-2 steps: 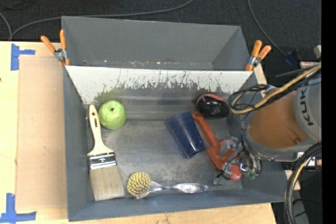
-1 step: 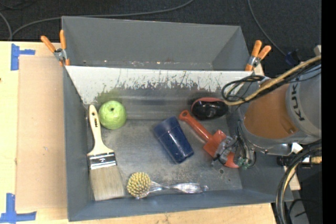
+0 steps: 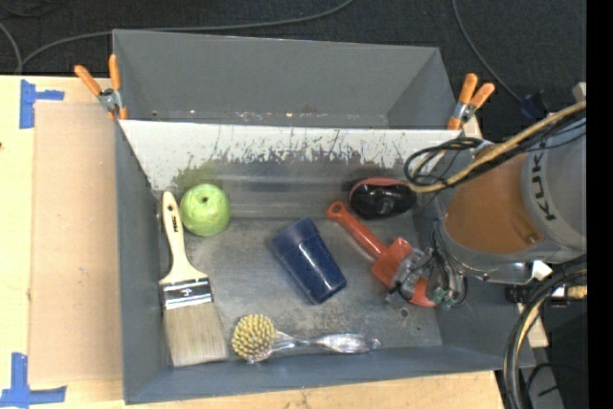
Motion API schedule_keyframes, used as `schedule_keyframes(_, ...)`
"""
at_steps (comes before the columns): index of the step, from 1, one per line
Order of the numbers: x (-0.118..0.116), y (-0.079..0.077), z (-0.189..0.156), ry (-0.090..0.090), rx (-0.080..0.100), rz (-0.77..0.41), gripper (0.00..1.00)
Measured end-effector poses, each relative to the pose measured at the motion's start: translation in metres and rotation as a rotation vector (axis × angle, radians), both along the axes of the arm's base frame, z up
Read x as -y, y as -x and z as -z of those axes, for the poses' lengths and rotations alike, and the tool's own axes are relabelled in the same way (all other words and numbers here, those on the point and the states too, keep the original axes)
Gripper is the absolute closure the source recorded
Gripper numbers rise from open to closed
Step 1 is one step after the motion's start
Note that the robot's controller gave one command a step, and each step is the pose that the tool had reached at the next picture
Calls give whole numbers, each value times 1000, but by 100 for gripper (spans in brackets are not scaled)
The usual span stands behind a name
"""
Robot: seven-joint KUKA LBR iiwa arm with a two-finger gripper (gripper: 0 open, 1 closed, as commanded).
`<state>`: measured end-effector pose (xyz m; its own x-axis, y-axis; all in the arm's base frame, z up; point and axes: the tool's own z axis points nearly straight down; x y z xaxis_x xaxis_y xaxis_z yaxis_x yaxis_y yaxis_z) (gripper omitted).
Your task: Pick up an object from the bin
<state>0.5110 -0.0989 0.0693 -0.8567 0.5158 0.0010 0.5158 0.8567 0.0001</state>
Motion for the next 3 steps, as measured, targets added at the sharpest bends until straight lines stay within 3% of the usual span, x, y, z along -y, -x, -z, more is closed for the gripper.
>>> schedule_keyframes(3,0,1,-29,-2,-4,-4,100)
